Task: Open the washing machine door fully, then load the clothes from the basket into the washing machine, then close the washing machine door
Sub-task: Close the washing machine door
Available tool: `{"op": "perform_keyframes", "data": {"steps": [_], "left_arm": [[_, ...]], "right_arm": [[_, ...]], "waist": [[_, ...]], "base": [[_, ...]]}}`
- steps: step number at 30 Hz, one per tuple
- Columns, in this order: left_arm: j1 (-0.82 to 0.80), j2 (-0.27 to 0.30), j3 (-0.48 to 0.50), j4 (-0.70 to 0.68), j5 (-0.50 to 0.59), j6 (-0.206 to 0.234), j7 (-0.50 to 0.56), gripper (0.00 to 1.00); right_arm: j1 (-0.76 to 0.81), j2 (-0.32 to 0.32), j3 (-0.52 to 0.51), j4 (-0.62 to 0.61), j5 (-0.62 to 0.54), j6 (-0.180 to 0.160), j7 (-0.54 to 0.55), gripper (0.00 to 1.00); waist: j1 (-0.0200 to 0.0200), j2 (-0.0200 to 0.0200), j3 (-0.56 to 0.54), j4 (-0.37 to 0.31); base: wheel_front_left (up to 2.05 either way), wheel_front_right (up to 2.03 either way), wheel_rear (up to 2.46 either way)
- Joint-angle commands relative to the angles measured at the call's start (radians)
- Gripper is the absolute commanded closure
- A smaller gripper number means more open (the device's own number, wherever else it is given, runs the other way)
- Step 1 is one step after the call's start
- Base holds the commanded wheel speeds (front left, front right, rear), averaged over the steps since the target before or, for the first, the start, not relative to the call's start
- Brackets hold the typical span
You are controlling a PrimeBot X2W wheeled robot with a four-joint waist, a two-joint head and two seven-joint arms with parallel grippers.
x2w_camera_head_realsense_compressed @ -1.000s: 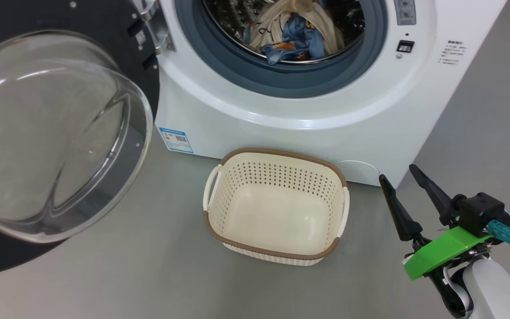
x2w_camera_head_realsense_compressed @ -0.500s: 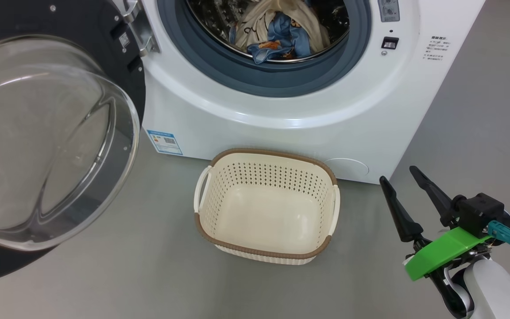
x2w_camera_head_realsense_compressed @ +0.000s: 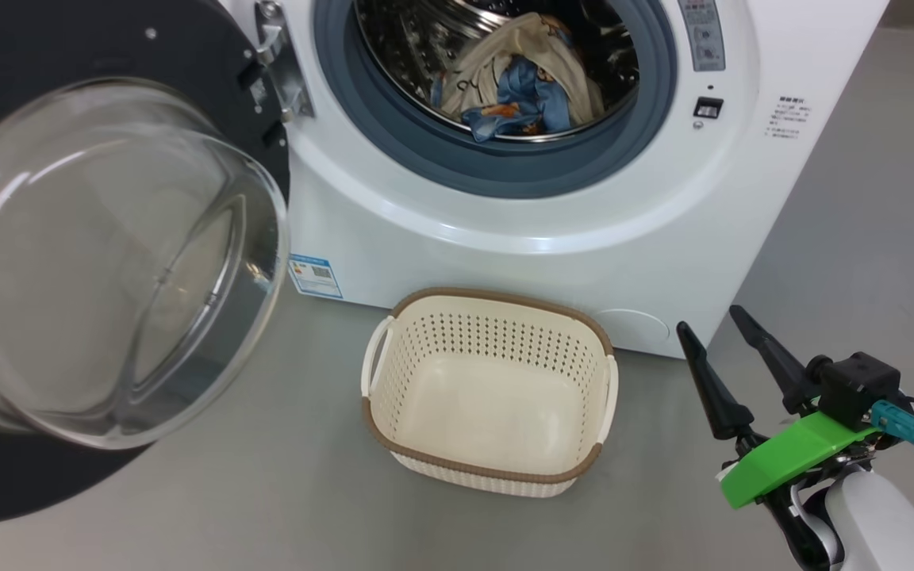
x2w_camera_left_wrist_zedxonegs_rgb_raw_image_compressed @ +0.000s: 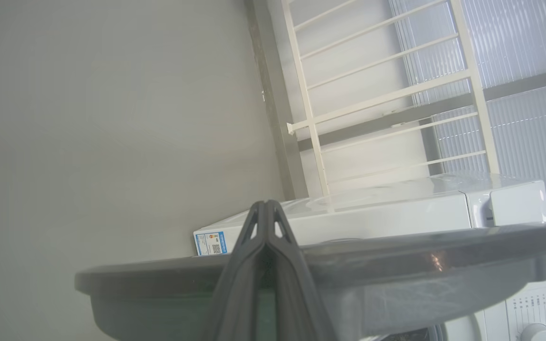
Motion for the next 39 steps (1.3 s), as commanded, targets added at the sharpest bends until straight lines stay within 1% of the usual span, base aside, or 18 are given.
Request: {"op": "perform_keyframes", "data": {"steps": [1,5,16,22,27,34,35,39], "left_arm": [[-0.017,0.027,0.001,-0.052,-0.011,-0.005,0.043,1.0],[0.009,0.022,-0.01,-0.1,-0.028,-0.005,0.119,1.0],[0.069,0.006,-0.051,-0.24,-0.052,-0.005,0.279,1.0],[0.107,-0.014,-0.091,-0.319,-0.041,-0.005,0.335,1.0],[0.143,-0.049,-0.122,-0.419,-0.03,-0.005,0.357,1.0],[0.197,-0.124,-0.162,-0.595,-0.026,-0.005,0.36,1.0],[0.197,-0.124,-0.162,-0.595,-0.026,-0.005,0.36,1.0],[0.228,-0.164,-0.188,-0.674,-0.035,-0.005,0.37,1.0]], "right_arm": [[0.014,0.002,0.019,-0.021,0.004,0.002,-0.005,0.0],[0.02,0.012,0.021,-0.02,0.009,0.002,-0.005,0.0],[0.048,0.045,0.0,-0.017,0.016,0.002,-0.005,0.0],[0.053,0.063,-0.009,-0.021,0.017,0.002,-0.005,0.0],[0.059,0.078,-0.019,-0.025,0.017,0.002,-0.005,0.0],[0.062,0.092,-0.032,-0.032,0.014,0.002,-0.005,0.0],[0.062,0.092,-0.032,-0.032,0.014,0.002,-0.005,0.0],[0.061,0.098,-0.034,-0.036,0.013,0.002,-0.005,0.0]], "waist": [[0.0,0.0,-0.013,0.009],[0.0,0.0,-0.03,0.017],[0.0,0.0,-0.065,0.041],[0.0,0.0,-0.071,0.048],[0.0,0.0,-0.071,0.043],[0.0,0.0,-0.067,0.028],[0.0,0.0,-0.067,0.028],[0.0,0.0,-0.065,0.009]], "base": [[0.0,0.0,0.0],[0.0,0.0,0.0],[0.0,0.0,0.0],[0.0,0.0,0.0],[0.0,0.0,0.0],[0.0,0.0,0.0],[0.0,0.0,0.0],[0.0,0.0,0.0]]}}
